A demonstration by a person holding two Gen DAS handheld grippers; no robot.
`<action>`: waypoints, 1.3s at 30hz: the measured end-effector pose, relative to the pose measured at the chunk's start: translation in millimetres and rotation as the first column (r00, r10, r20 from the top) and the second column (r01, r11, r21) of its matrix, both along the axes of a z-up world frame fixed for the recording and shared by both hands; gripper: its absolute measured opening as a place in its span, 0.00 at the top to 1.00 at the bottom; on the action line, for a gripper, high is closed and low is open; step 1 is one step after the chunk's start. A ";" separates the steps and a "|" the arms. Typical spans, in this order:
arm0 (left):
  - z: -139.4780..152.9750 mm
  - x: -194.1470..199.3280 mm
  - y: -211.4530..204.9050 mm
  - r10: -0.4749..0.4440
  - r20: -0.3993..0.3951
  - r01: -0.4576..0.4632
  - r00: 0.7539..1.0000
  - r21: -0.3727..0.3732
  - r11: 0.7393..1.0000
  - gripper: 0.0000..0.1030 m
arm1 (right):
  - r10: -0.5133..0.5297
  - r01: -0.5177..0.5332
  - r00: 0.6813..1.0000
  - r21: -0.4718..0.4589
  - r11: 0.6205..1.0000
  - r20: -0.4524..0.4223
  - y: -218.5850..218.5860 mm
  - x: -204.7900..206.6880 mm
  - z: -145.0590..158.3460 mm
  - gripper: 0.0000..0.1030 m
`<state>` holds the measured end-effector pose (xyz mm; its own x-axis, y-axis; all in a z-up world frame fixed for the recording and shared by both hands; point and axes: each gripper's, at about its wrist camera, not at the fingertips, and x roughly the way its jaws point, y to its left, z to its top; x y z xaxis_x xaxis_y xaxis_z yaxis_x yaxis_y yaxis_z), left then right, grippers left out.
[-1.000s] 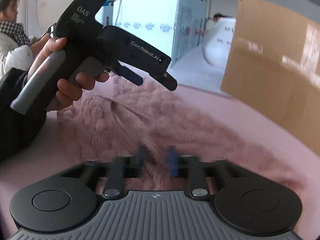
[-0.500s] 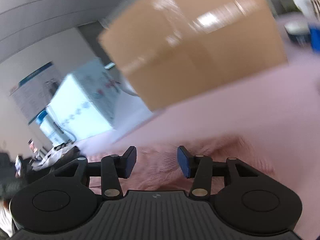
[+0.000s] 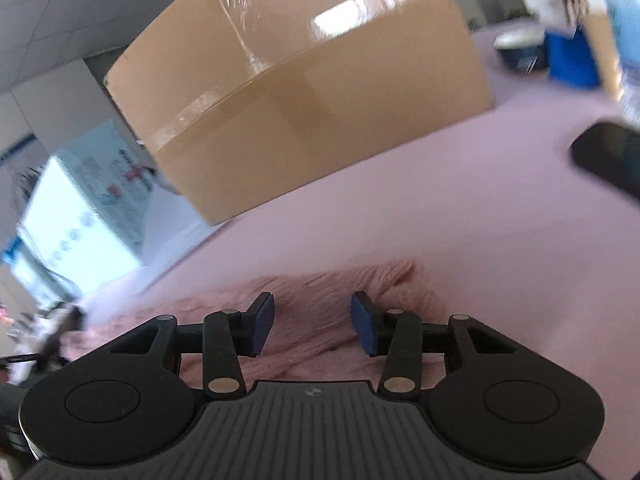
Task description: Fold clothes
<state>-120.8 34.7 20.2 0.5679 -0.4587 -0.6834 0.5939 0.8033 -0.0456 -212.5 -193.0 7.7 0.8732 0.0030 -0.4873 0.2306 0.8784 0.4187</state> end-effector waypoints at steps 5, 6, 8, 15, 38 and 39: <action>-1.5 1.9 -2.8 -0.001 0.016 0.000 1.000 0.009 1.000 0.16 | -0.011 0.008 0.999 0.073 0.997 0.047 -12.9 -12.3 -1.4 0.39; -2.2 2.5 -3.4 -0.001 0.016 0.001 1.000 0.007 1.000 0.16 | -0.020 0.013 0.998 0.101 0.995 0.063 -15.8 -16.1 -0.3 0.30; -1.0 4.0 0.5 0.002 0.005 -0.002 1.000 -0.015 1.000 0.17 | -0.079 0.059 0.988 0.149 0.987 0.131 -20.3 -28.1 3.1 0.16; 14.1 6.9 30.4 0.101 0.006 -0.097 0.995 -0.234 0.967 0.13 | 0.070 -0.120 0.940 0.132 0.984 0.335 0.1 -43.6 15.9 0.00; 27.2 -14.4 74.8 0.559 0.308 -0.513 0.770 -0.222 0.829 0.00 | 0.465 -0.470 0.883 0.103 0.877 0.070 55.3 -12.5 -14.8 0.00; 30.3 -27.7 89.7 0.612 0.374 -0.575 0.697 -0.217 0.789 0.00 | 0.464 -0.470 0.882 0.116 0.875 0.078 52.9 -12.2 -15.7 0.00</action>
<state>-148.5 124.4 50.5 0.9521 0.0292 -0.3045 -0.0285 0.9996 0.0067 -224.7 -140.1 -8.1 0.7762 0.4756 -0.4139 -0.2157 0.8171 0.5346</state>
